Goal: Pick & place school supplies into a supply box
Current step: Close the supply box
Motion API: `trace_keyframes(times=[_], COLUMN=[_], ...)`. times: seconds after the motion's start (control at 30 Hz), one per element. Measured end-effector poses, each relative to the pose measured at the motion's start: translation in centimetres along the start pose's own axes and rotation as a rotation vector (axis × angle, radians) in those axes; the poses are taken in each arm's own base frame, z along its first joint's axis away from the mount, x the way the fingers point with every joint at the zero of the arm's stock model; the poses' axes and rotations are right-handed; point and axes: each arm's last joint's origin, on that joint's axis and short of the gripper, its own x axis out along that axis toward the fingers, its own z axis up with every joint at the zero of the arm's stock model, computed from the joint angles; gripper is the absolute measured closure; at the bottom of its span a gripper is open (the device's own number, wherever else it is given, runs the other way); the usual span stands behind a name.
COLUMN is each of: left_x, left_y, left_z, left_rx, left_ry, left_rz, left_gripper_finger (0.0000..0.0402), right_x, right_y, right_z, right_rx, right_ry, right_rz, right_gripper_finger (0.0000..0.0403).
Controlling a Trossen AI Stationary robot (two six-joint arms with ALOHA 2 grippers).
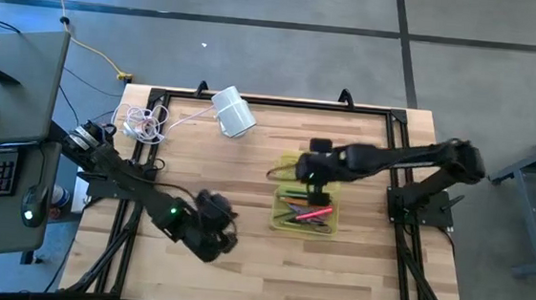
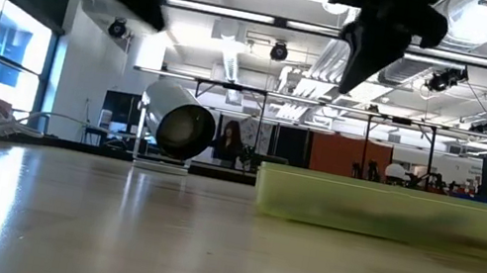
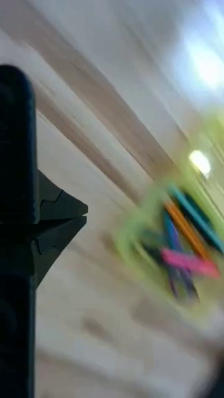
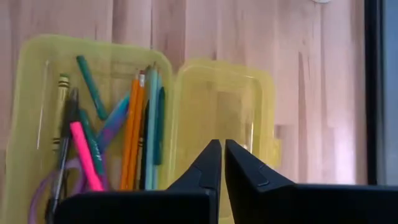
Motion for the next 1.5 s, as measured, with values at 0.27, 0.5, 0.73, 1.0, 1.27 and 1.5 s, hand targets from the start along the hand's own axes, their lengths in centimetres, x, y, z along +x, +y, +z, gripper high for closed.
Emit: trace_keyframes(times=[0.27,0.5,0.73,1.0,1.27,1.5], left_x=[4.9,10.7,13.4,15.8,16.4,16.5], left_y=[-2.4,-1.7,-3.1,-2.9,-2.2,-2.0], left_z=[3.3,4.7,3.7,1.9,2.5,2.3], left_rx=[0.192,0.144,0.250,0.136,0.109,0.099], left_ry=[-0.088,0.036,0.029,0.103,0.132,0.185], left_rz=[-0.227,-0.405,-0.605,-0.538,-0.535,-0.548], left_gripper_finger=[0.0364,0.0389,0.0362,0.0381,0.0358,0.0370], right_x=[2.5,6.4,9.2,13.7,14.7,14.6], right_y=[-4.0,-5.9,-9.4,-10.8,-10.5,-9.9], right_z=[-6.3,-10.0,-11.9,-14.2,-14.4,-14.1], right_rx=[0.284,0.505,0.723,0.829,0.824,0.768], right_ry=[-0.116,-0.247,-0.255,-0.095,-0.067,-0.061], right_rz=[-0.154,-0.102,-0.132,-0.074,-0.016,0.010], right_gripper_finger=[0.0401,0.0402,0.0403,0.0403,0.0402,0.0402])
